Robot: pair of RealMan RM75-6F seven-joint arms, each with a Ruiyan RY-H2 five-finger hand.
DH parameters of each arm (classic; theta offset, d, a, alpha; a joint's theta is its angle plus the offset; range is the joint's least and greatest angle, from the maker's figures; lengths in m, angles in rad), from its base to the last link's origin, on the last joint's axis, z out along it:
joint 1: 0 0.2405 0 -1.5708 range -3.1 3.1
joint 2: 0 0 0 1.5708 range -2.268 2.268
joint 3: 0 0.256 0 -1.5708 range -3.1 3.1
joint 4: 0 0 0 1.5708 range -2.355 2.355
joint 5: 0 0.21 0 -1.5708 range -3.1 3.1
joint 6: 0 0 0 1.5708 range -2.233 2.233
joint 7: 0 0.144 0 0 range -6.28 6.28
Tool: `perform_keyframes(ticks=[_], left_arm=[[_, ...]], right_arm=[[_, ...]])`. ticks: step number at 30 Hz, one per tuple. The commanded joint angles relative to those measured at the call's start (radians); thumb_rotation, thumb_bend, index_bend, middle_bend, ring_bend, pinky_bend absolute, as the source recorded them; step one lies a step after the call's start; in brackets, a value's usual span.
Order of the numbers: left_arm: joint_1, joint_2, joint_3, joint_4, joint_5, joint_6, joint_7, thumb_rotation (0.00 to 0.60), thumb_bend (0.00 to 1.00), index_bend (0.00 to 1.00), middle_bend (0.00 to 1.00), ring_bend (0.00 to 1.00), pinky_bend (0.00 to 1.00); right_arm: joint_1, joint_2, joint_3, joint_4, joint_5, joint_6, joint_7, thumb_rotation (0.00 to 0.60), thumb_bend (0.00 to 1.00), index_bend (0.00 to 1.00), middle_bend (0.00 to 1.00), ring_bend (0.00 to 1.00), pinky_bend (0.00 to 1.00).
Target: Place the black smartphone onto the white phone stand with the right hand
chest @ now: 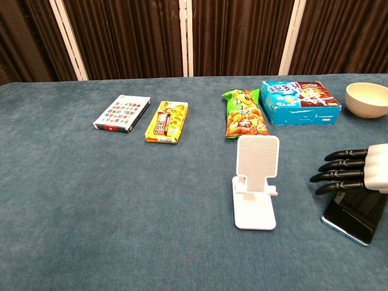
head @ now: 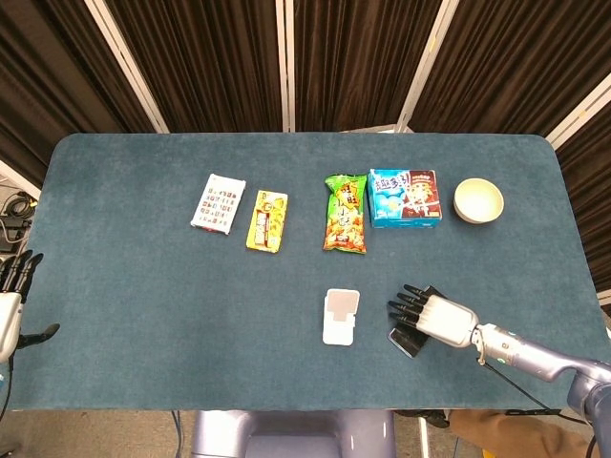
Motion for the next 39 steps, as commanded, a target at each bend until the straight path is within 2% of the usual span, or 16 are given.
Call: perform_keyframes(ticks=[1,6,9,13,17,20,23,31,37,39], left_arm=[[-0.001,0.0,0.0,0.0,-0.001,-0.001,0.0,0.6,0.0,0.0,0.0,0.0,0.0],[0.0,0.001,0.0,-0.001,-0.002,0.001,-0.002,0.6,0.0,0.0,0.0,0.0,0.0],[-0.001,0.002,0.0,0.0,-0.003,0.0,-0.004,0.6,0.0,0.0,0.0,0.0,0.0],[-0.004,0.002,0.0,0.002,-0.006,-0.006,-0.005,0.6,0.0,0.0,0.0,0.0,0.0],[-0.005,0.002,0.001,0.002,-0.007,-0.008,-0.005,0.6,0.0,0.0,0.0,0.0,0.0],[-0.005,0.002,0.001,0.001,-0.007,-0.007,-0.006,0.6,0.0,0.0,0.0,0.0,0.0],[-0.005,0.003,0.003,0.0,-0.004,-0.006,-0.007,0.6,0.0,0.0,0.0,0.0,0.0],[-0.003,0.006,0.006,-0.003,0.004,-0.003,-0.013,0.6,0.0,0.0,0.0,0.0,0.0],[0.001,0.014,0.011,-0.011,0.02,0.008,-0.025,0.6,0.0,0.0,0.0,0.0,0.0],[0.004,0.017,0.012,-0.013,0.026,0.012,-0.033,0.6,0.0,0.0,0.0,0.0,0.0]], right_arm=[[0.005,-0.002,-0.004,-0.003,0.001,-0.005,-0.002,0.6,0.02,0.1,0.08,0.0,0.0],[0.016,-0.01,-0.011,-0.005,0.007,-0.019,-0.001,0.6,0.06,0.13,0.11,0.0,0.02],[0.021,-0.014,-0.02,-0.001,0.008,-0.026,0.001,0.6,0.09,0.2,0.16,0.05,0.07],[0.022,-0.02,-0.03,0.012,0.006,-0.02,0.005,0.6,0.21,0.34,0.28,0.18,0.21],[0.019,-0.028,-0.038,0.034,0.003,0.004,0.021,0.6,0.36,0.48,0.44,0.33,0.3],[0.014,-0.032,-0.039,0.052,0.001,0.037,0.036,0.6,0.45,0.56,0.5,0.39,0.34],[0.003,-0.038,-0.041,0.084,0.005,0.071,0.051,0.6,0.5,0.58,0.52,0.41,0.36],[-0.027,-0.031,-0.03,0.135,0.018,0.158,0.008,0.6,0.51,0.6,0.54,0.43,0.37],[-0.039,0.004,-0.004,0.119,0.025,0.243,-0.085,0.6,0.51,0.59,0.54,0.43,0.38],[-0.037,0.03,0.009,0.094,0.021,0.281,-0.157,0.6,0.51,0.59,0.54,0.43,0.38]])
